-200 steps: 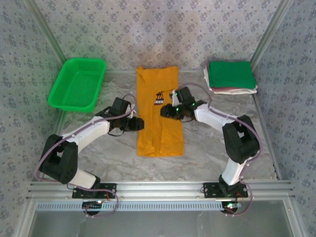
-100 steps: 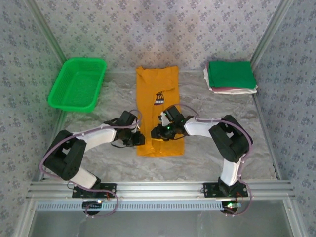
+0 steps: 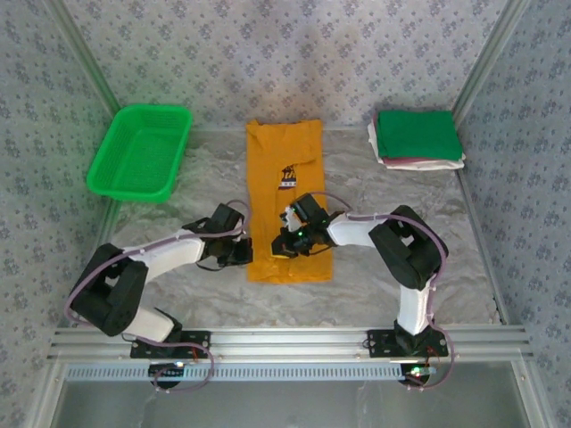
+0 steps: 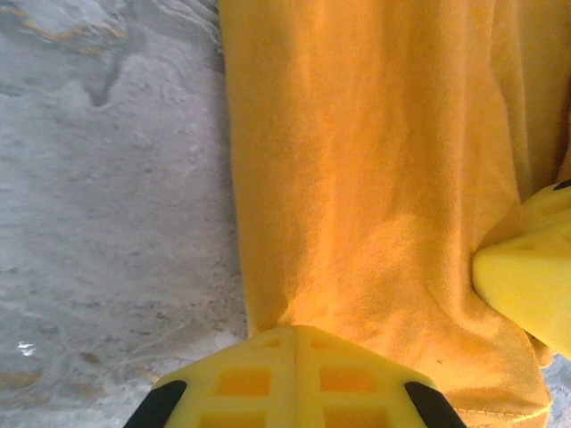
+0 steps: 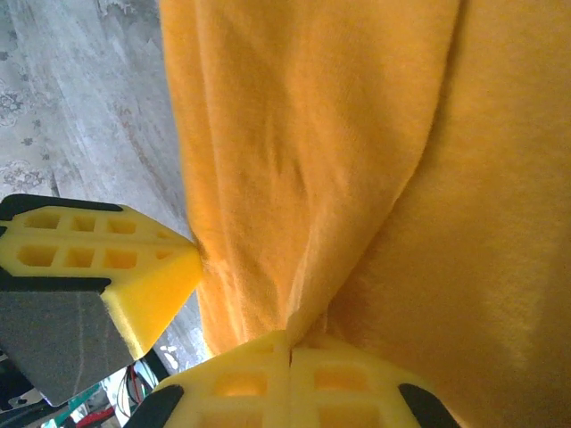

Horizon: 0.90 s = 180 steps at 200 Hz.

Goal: Fold and stack the t-shirts

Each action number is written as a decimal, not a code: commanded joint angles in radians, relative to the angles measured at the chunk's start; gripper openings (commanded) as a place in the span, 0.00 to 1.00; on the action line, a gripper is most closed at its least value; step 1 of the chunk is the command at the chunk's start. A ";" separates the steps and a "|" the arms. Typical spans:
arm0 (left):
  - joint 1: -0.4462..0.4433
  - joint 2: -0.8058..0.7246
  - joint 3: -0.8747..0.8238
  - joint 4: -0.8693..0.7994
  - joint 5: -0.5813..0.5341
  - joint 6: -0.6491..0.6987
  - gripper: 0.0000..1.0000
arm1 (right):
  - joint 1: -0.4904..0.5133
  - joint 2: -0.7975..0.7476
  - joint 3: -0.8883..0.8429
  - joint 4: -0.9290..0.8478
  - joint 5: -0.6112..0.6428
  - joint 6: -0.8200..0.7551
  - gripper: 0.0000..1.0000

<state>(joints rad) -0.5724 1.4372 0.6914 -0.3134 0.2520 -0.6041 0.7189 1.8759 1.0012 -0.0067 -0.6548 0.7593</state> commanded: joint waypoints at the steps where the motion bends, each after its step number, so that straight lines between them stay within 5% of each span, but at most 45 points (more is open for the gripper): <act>1: -0.001 -0.055 -0.023 -0.019 -0.059 -0.011 0.00 | 0.032 -0.019 0.073 -0.081 -0.016 -0.033 0.00; 72: 0.062 -0.184 -0.088 -0.041 -0.122 -0.006 0.00 | 0.119 0.073 0.343 -0.343 0.053 -0.108 0.00; 102: 0.093 -0.208 -0.105 -0.050 -0.127 0.009 0.00 | 0.143 0.171 0.474 -0.450 0.039 -0.123 0.15; 180: 0.124 -0.206 -0.123 -0.023 -0.140 0.022 0.00 | 0.111 0.106 0.455 -0.322 -0.062 -0.122 0.28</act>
<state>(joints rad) -0.4583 1.2446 0.5804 -0.3393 0.1299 -0.5995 0.8577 2.0670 1.4761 -0.3710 -0.6674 0.6533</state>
